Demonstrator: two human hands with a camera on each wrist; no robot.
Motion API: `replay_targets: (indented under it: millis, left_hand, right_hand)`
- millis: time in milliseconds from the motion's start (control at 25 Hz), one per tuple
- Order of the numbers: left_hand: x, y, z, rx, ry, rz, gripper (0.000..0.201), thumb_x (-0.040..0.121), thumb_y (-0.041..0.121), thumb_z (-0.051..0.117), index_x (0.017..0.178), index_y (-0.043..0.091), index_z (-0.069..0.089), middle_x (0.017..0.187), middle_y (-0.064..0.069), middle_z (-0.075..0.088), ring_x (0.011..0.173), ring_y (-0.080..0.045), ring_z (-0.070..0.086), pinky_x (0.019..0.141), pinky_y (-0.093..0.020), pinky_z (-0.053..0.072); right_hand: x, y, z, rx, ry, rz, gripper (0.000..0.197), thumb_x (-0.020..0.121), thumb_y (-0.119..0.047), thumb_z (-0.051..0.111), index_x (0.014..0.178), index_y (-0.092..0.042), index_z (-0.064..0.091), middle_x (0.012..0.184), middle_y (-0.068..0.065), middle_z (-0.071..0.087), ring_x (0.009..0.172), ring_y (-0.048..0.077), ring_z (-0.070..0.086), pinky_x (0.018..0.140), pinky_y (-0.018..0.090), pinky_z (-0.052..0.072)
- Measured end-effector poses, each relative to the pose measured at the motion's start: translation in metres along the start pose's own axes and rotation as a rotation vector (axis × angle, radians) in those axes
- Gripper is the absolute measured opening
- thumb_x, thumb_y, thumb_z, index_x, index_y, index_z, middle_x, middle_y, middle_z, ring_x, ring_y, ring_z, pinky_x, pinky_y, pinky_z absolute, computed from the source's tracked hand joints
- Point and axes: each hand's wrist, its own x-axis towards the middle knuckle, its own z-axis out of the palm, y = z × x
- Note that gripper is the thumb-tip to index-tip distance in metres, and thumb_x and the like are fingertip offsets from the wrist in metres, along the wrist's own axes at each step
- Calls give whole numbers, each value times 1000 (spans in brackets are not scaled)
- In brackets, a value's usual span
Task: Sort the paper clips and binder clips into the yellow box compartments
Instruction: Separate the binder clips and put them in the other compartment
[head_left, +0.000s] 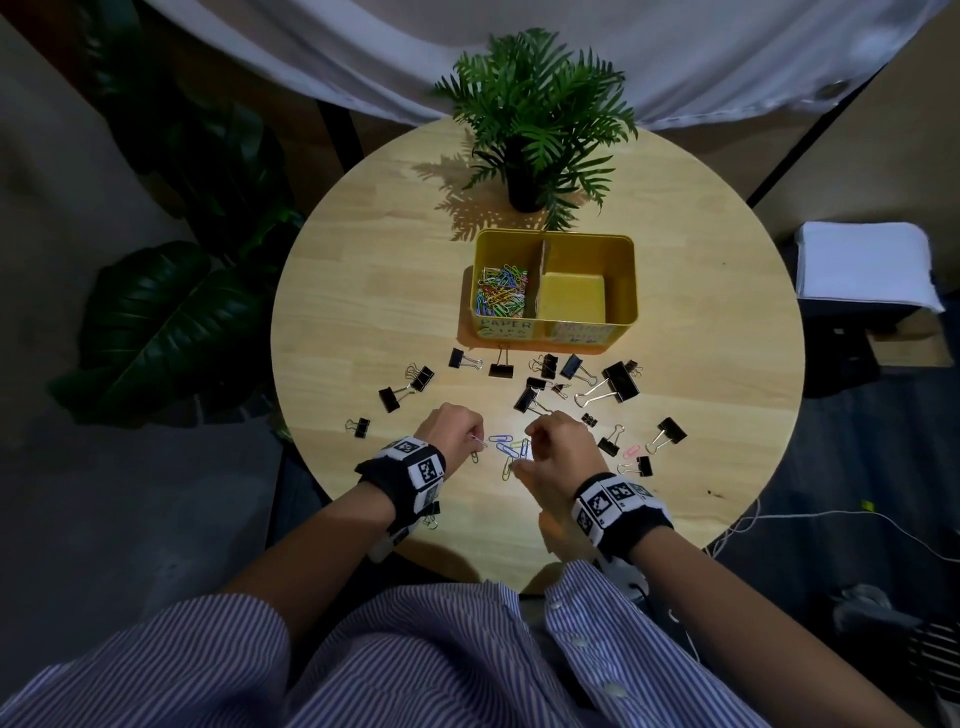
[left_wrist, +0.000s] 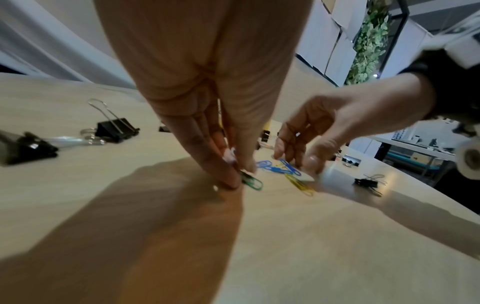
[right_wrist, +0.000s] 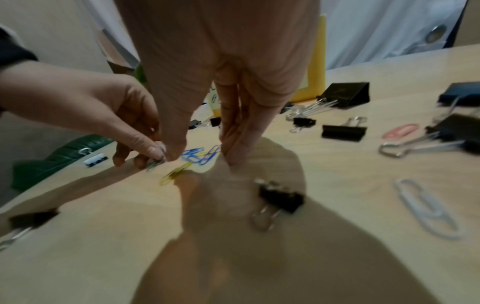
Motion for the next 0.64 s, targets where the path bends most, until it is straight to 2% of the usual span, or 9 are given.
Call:
replay_targets:
  millis: [80, 160, 240, 320, 400, 520, 640]
  left_hand:
    - [-5, -7, -2, 84, -14, 83, 45, 69, 29, 84, 108, 22, 60, 90, 6, 59, 79, -15, 58, 67, -29, 49]
    - [-5, -10, -4, 186, -72, 165, 62, 62, 29, 88, 114, 25, 53, 89, 9, 48, 74, -14, 48, 64, -27, 43]
    - [0, -7, -5, 163, -73, 181, 54, 66, 23, 86, 111, 21, 56, 88, 6, 50, 75, -16, 48, 64, -28, 42]
    - [4, -3, -5, 103, -45, 171, 41, 71, 20, 83, 105, 18, 61, 85, 3, 55, 76, -19, 52, 66, -31, 45]
    - [4, -1, -3, 61, -27, 158, 37, 73, 20, 81, 105, 19, 62, 84, 2, 58, 77, -20, 56, 68, -33, 49]
    - [6, 0, -3, 104, -32, 174, 26, 79, 27, 76, 102, 22, 65, 90, 0, 64, 84, -21, 59, 72, -35, 50]
    - [8, 3, -3, 250, -93, 242, 20, 90, 31, 63, 104, 17, 63, 102, -3, 63, 92, -25, 60, 74, -36, 48]
  right_hand:
    - [-4, -8, 5, -31, -15, 22, 60, 52, -44, 87, 97, -16, 58, 91, -4, 52, 79, 16, 53, 71, 29, 49]
    - [-2, -15, 12, -43, -44, 26, 63, 51, -40, 90, 97, -14, 57, 95, -2, 51, 80, 19, 54, 72, 32, 50]
    - [0, -18, 18, -48, -71, 1, 52, 56, -29, 89, 96, -12, 59, 97, 1, 53, 83, 23, 56, 73, 34, 50]
    - [2, -17, 22, -15, -35, -16, 34, 64, -21, 84, 89, -13, 63, 92, 1, 55, 81, 24, 57, 70, 32, 48]
    - [2, -15, 23, 0, -3, -27, 19, 70, -17, 79, 84, -14, 65, 88, 0, 57, 79, 23, 57, 68, 30, 46]
    - [2, -14, 22, -64, -22, -88, 12, 78, -20, 73, 85, -15, 65, 90, 1, 57, 78, 24, 58, 67, 34, 48]
    - [0, -9, 20, -188, -39, -143, 12, 85, -24, 65, 90, -13, 62, 94, 3, 56, 78, 26, 59, 63, 32, 45]
